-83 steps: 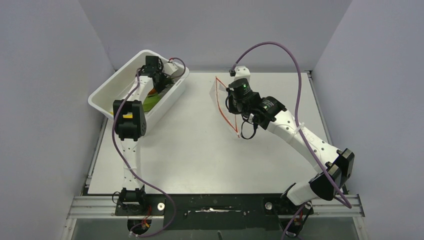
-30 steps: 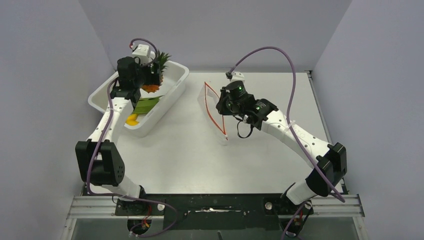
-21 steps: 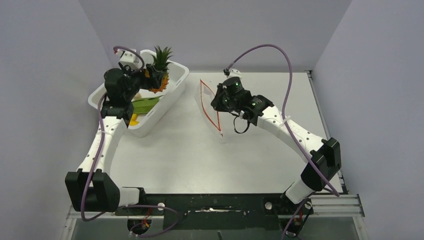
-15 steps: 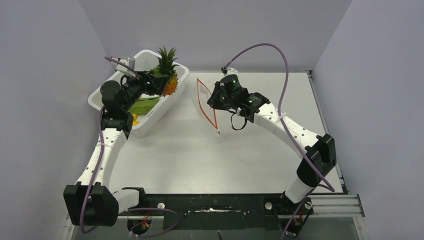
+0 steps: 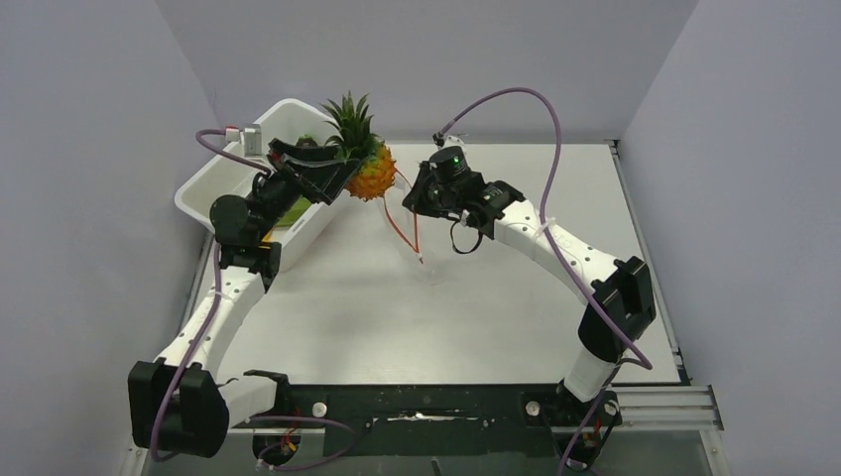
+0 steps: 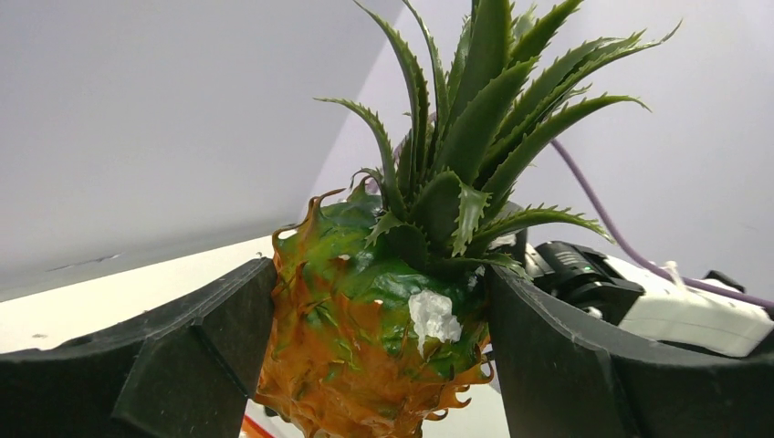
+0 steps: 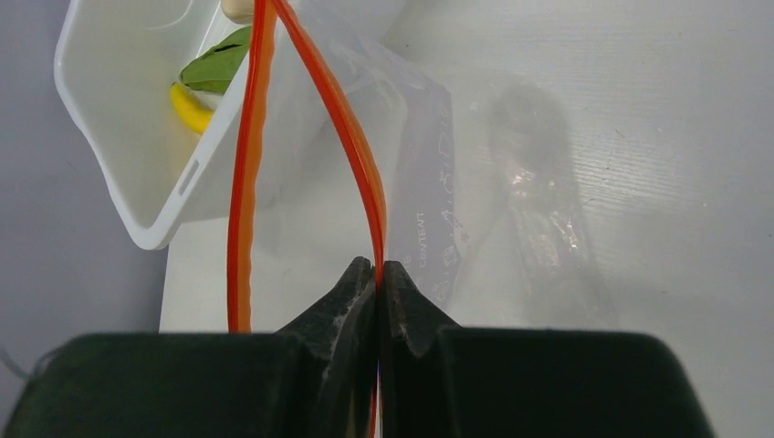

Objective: Place the food in the zip-top bag and seal the zipper
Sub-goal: Place the fake fruit in the zipper food storage bag.

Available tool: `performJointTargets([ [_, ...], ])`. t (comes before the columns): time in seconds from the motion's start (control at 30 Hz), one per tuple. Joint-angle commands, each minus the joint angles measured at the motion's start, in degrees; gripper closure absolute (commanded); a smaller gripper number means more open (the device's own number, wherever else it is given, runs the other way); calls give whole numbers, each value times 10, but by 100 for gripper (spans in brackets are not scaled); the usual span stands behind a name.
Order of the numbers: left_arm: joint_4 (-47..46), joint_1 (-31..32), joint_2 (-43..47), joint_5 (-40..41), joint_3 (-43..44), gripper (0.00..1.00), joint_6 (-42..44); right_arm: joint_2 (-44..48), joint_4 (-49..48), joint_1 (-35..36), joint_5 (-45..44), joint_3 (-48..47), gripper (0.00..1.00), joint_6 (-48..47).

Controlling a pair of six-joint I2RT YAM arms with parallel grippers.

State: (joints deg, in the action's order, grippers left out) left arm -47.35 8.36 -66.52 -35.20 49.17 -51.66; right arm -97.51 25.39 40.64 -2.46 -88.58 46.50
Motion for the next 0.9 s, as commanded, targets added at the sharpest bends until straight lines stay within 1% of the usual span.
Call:
performJointTargets([
  [0.0, -120, 15, -8, 11, -14, 66, -61, 10, -45, 7, 5, -29, 100, 13],
  [0.13, -159, 21, -24, 17, -38, 67, -90, 16, -51, 8, 4, -28, 100, 15],
  [0.33, -244, 25, -61, 23, -72, 68, -143, 29, -73, 7, 8, -24, 100, 16],
  [0.47, -243, 25, -77, 20, -89, 71, -132, 40, -87, 7, 9, -14, 100, 17],
  [0.53, -214, 25, -77, 20, -93, 71, -112, 44, -91, 6, 7, -9, 100, 17],
  [0.63, -142, 25, -67, 23, -90, 72, -53, 52, -94, 3, 2, -2, 100, 16],
  [0.87, 86, 30, -25, 69, -45, 72, 112, 65, -99, -3, -6, 7, 100, 11],
])
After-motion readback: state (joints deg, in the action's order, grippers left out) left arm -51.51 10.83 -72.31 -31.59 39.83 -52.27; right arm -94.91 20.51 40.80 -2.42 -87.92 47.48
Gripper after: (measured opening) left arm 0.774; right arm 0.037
